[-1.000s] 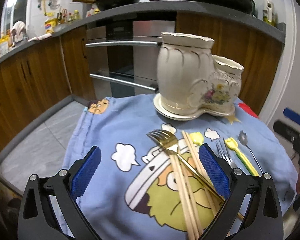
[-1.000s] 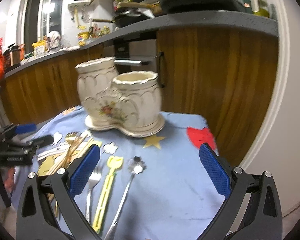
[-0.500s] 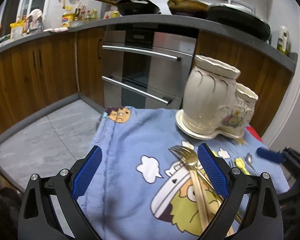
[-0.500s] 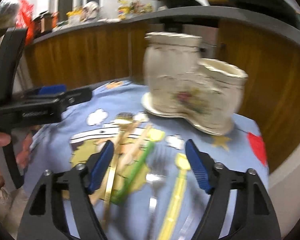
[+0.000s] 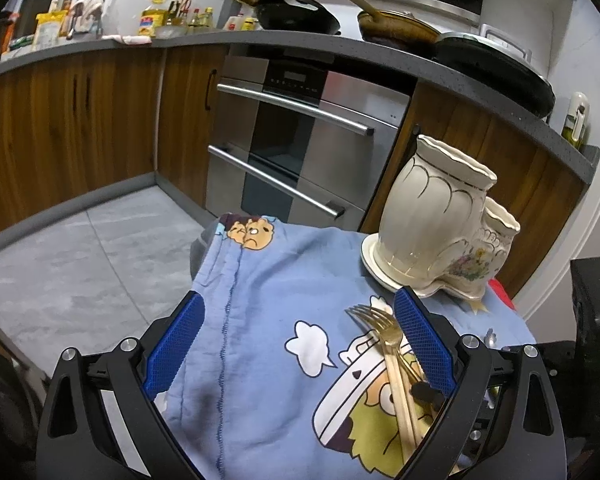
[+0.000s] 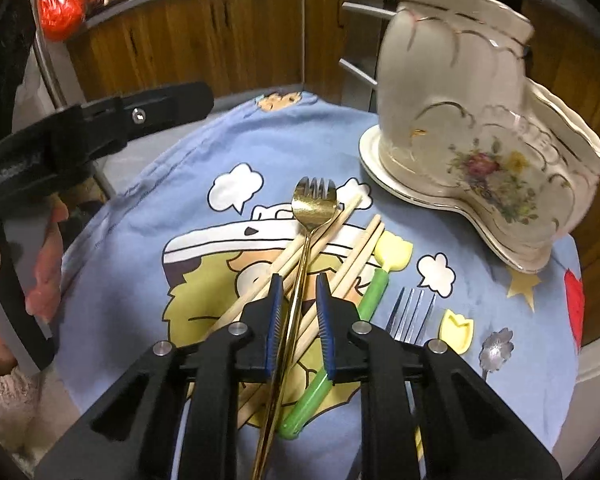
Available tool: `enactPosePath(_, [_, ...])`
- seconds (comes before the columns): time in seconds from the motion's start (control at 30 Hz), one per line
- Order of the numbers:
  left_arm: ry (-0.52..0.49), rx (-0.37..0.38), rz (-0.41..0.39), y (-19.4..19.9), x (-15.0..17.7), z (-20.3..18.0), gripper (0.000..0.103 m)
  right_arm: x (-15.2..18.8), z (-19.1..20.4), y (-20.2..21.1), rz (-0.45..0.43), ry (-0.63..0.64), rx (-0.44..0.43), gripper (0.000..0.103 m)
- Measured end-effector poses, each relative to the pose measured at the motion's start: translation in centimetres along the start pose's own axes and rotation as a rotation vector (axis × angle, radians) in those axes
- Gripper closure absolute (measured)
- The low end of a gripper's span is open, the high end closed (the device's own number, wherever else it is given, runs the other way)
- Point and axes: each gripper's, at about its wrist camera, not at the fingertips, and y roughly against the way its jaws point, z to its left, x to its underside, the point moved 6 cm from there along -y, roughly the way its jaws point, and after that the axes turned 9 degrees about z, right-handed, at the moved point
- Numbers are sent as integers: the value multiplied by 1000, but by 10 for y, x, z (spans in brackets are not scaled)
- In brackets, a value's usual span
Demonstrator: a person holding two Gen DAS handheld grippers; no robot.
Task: Organize utensils
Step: 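Close the right gripper on the gold fork's handle, then lift the gold fork with the right gripper while the left gripper grasps a wooden chopstick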
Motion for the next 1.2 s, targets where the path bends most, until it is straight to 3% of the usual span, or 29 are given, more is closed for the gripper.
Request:
enactPosePath(0.23, [50, 12, -6, 1, -4, 12, 8, -6, -1, -5, 45, -9, -11, 89])
enactPosePath(0.37, [51, 12, -5, 0, -4, 13, 8, -9, -5, -9, 53, -83, -93, 96])
enactPosePath(0.8, [52, 25, -5, -1, -2, 13, 8, -17, -13, -15, 121, -94, -62, 96])
enactPosePath(1.2, [16, 15, 22, -7, 1, 5, 8, -17, -16, -15, 41, -112, -56, 97])
